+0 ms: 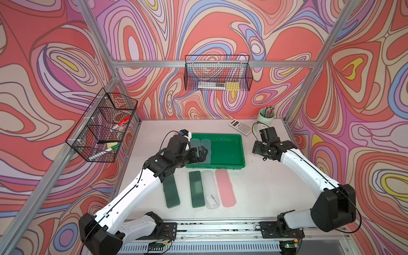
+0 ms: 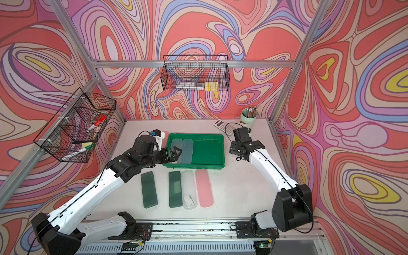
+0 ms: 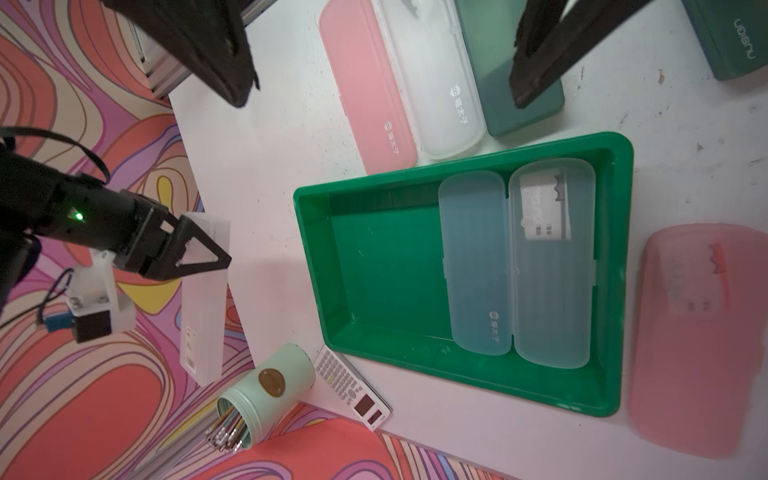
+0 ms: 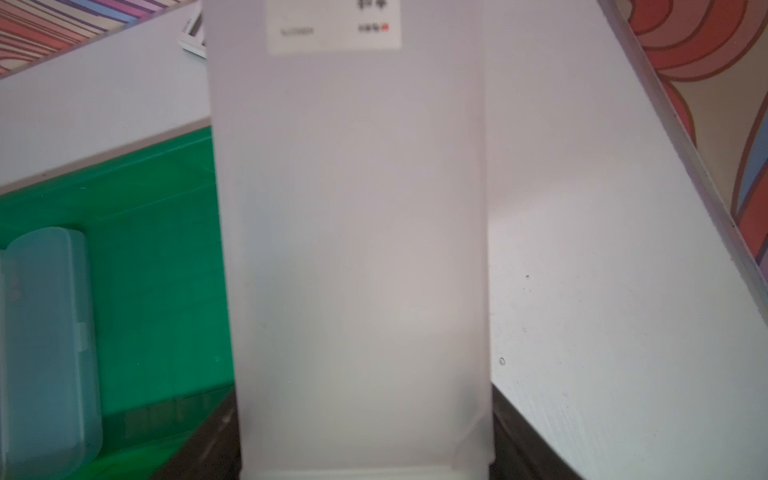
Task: Put the pencil case into the storage box
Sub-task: Place the pencil case at the storage box.
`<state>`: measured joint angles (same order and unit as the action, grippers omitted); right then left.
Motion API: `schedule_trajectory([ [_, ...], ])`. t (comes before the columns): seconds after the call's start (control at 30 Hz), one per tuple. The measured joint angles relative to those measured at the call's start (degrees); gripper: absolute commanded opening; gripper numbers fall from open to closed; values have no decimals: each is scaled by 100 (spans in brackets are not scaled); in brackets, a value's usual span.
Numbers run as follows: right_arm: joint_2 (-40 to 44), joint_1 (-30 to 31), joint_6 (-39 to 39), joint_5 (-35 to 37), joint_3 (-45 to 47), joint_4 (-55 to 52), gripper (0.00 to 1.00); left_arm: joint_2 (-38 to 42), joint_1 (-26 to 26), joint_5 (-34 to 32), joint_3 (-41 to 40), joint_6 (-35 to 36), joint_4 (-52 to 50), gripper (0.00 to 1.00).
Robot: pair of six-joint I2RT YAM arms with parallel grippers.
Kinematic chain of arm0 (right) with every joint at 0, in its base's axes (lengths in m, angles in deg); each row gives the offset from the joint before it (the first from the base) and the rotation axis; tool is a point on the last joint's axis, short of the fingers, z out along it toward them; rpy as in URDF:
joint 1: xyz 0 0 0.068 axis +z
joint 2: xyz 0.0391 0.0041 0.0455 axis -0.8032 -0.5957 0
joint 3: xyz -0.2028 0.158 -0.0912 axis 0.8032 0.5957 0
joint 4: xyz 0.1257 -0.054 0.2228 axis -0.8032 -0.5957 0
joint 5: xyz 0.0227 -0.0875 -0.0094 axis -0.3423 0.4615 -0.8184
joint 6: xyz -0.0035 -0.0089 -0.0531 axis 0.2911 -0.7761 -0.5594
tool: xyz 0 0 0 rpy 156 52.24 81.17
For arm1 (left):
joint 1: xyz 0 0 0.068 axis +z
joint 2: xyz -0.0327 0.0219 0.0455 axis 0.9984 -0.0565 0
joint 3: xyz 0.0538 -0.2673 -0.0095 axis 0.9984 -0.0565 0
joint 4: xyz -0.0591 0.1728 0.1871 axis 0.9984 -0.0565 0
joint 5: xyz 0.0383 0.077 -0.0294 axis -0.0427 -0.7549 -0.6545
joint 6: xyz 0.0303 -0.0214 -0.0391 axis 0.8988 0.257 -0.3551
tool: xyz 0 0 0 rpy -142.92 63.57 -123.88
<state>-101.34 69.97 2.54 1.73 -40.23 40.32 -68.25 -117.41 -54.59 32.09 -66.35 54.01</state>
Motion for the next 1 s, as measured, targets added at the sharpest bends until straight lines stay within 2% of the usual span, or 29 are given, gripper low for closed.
schedule_trajectory([
  [0.17, 0, 754, 280, 72, -398, -179, 63, -225, 549, 208, 39, 173, -22, 100],
  [0.43, -487, 1591, 669, 66, -754, -103, 62, -621, 846, 614, 35, 345, -35, 99],
  [1.0, -2238, 2111, 1246, -190, -789, 767, 59, -1091, 1266, 1080, -673, 354, 417, 99],
])
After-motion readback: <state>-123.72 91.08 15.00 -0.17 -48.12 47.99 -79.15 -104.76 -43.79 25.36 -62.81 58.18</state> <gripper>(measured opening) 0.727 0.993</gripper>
